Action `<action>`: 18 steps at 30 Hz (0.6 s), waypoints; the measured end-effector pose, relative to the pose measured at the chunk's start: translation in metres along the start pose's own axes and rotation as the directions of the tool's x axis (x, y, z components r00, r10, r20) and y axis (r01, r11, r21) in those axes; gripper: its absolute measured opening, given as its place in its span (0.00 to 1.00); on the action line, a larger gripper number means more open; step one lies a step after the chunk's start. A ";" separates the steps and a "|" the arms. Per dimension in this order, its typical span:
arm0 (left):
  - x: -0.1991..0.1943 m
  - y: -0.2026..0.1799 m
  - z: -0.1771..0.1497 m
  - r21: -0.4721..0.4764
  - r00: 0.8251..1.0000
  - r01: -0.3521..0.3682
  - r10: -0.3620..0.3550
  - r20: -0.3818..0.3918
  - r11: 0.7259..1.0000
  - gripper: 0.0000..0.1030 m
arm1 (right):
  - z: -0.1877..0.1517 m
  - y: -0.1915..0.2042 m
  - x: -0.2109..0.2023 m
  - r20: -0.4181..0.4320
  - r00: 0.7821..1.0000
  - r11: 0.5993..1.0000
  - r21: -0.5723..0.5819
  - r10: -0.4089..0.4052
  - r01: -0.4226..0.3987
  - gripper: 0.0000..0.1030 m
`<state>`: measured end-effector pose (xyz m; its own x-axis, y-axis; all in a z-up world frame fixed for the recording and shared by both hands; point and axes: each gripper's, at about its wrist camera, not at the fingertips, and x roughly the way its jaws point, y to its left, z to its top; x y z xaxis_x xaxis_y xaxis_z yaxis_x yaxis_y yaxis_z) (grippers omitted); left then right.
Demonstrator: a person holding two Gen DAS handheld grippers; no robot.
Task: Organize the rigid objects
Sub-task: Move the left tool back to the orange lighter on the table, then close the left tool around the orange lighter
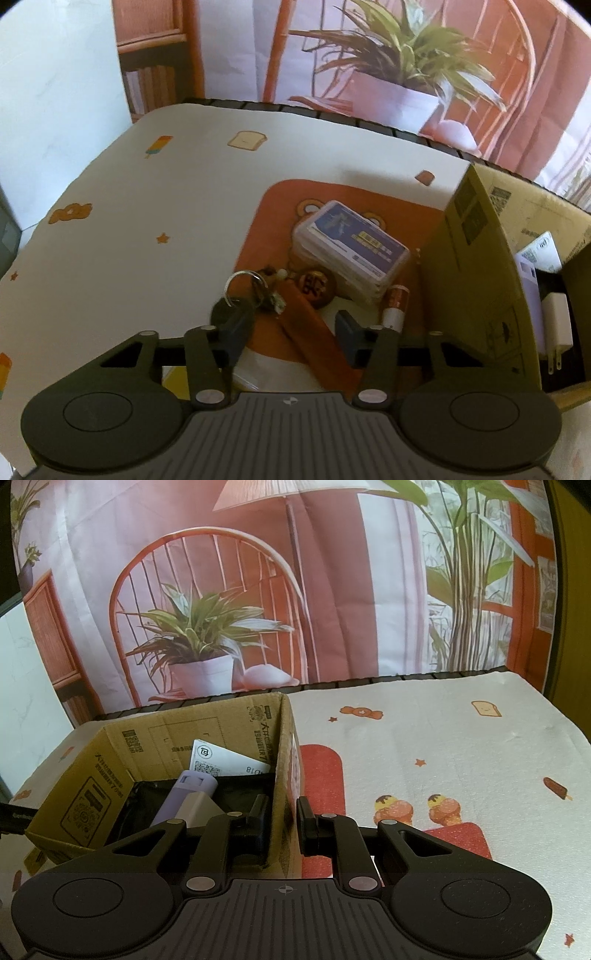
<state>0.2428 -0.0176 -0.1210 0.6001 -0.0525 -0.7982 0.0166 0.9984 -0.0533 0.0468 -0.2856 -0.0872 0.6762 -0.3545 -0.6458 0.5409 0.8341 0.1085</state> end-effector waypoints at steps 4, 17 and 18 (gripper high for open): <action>0.001 0.000 -0.004 0.010 1.000 0.024 -0.023 -0.012 1.000 0.33 | 0.000 -0.001 0.000 0.000 1.000 1.000 0.000 0.000 0.000 0.14; -0.013 0.021 -0.020 -0.003 0.996 0.068 -0.068 -0.062 0.998 0.27 | 0.000 -0.002 0.001 0.001 1.000 1.000 0.002 0.001 -0.001 0.14; -0.013 0.022 -0.020 -0.004 0.996 0.065 -0.065 -0.062 0.998 0.27 | 0.000 -0.002 0.001 0.001 1.000 1.000 0.001 0.001 -0.001 0.14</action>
<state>0.2191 0.0049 -0.1240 0.5470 -0.1184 -0.8287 0.0522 0.9928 -0.1073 0.0460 -0.2874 -0.0879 0.6770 -0.3541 -0.6452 0.5409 0.8339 0.1098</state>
